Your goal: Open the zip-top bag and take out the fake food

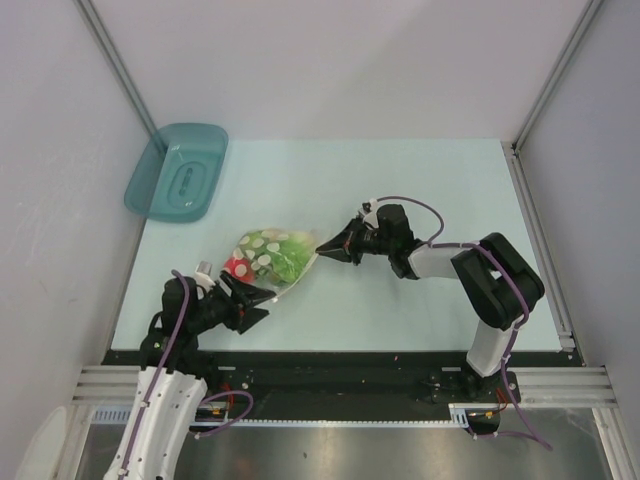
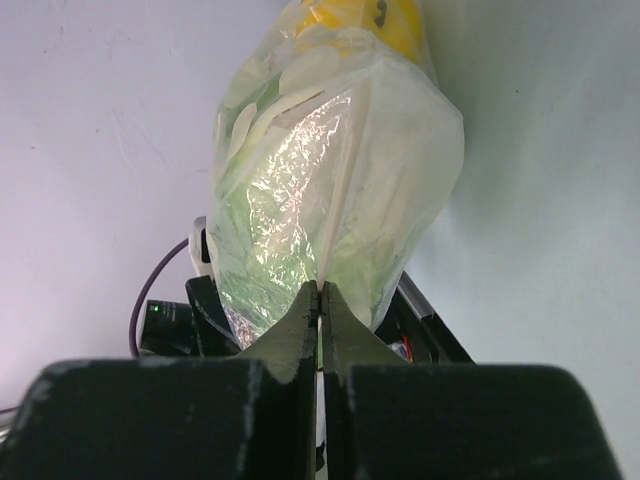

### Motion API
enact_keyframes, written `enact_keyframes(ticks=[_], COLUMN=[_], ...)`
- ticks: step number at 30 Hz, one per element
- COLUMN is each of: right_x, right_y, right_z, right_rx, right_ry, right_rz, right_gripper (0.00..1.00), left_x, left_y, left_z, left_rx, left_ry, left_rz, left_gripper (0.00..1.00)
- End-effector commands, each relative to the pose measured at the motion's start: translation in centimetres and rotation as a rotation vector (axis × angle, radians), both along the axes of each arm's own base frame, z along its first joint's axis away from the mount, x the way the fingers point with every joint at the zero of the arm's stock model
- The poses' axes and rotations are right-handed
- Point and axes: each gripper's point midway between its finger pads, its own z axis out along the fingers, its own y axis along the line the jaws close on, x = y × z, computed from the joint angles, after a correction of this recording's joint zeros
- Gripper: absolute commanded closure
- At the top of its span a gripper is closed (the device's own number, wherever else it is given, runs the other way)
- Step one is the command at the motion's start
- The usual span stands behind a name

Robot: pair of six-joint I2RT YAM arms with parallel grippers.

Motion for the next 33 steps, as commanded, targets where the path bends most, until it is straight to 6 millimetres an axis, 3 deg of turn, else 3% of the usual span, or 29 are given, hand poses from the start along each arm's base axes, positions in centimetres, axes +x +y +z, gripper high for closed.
enact_keyframes(ticks=[1,3,6,13,17,19,20,21,22,23,24,25,26,27,30,33], right_x=[0.5,0.5,0.5,0.5,0.0,-0.1,-0.5,-0.5,0.0,-1.3,-1.9,-1.9,-3.3,-3.6,-5.8,-8.5], right_y=[0.3,0.2,0.1,0.5,0.8,0.9,0.6,0.2,0.2,-0.8,-1.3,-1.0,-1.7,-1.9,-1.6,-0.1], right_z=[2.1,2.1,2.4,3.0,3.0,3.0,2.2,1.5,2.4,1.0,0.7,1.9,1.4,2.4,4.0,4.4], right_rx=[0.056,0.055,0.060,0.068,0.050,0.022,-0.029,-0.087,-0.124,-0.223,-0.276,-0.306,-0.366,-0.383,-0.398,-0.376], right_ry=[-0.063,-0.061,-0.070,-0.087,-0.083,-0.104,-0.053,-0.083,-0.099,0.000,0.018,-0.041,0.017,-0.007,0.009,0.075], right_rz=[0.026,0.029,0.037,0.059,0.075,0.088,0.093,0.104,0.104,0.121,0.136,0.161,0.181,0.169,0.139,0.143], right_gripper=[1.00,1.00,1.00,1.00,1.00,1.00,0.87,0.77,0.66,0.50,0.47,0.45,0.41,0.40,0.34,0.34], left_x=[1.9,2.4,2.8,3.8,4.5,4.7,4.7,4.7,4.6,4.7,4.6,4.6,4.7,4.7,4.8,4.8], left_y=[-0.3,-0.1,-0.3,-0.2,-0.6,-0.7,-0.8,-0.8,-0.9,-0.9,-1.1,-1.2,-1.4,-1.5,-2.1,-2.5], left_z=[2.8,3.6,2.9,2.0,2.7,3.0,3.3,3.5,3.5,4.0,4.1,4.6,4.7,5.0,5.8,6.2], left_rx=[-0.092,-0.099,-0.109,-0.107,-0.133,-0.137,-0.130,-0.124,-0.115,-0.115,-0.119,-0.131,-0.141,-0.155,-0.177,-0.136], left_ry=[-0.055,-0.075,-0.047,-0.028,-0.062,-0.071,-0.080,-0.084,-0.092,-0.109,-0.111,-0.129,-0.136,-0.144,-0.166,-0.174], left_rz=[0.060,0.080,0.079,0.099,0.087,0.078,0.072,0.067,0.055,0.049,0.041,0.035,0.032,0.025,0.007,-0.012], left_gripper=[0.34,0.34,0.40,0.63,0.73,0.93,1.00,1.00,1.00,1.00,1.00,1.00,1.00,1.00,1.00,1.00])
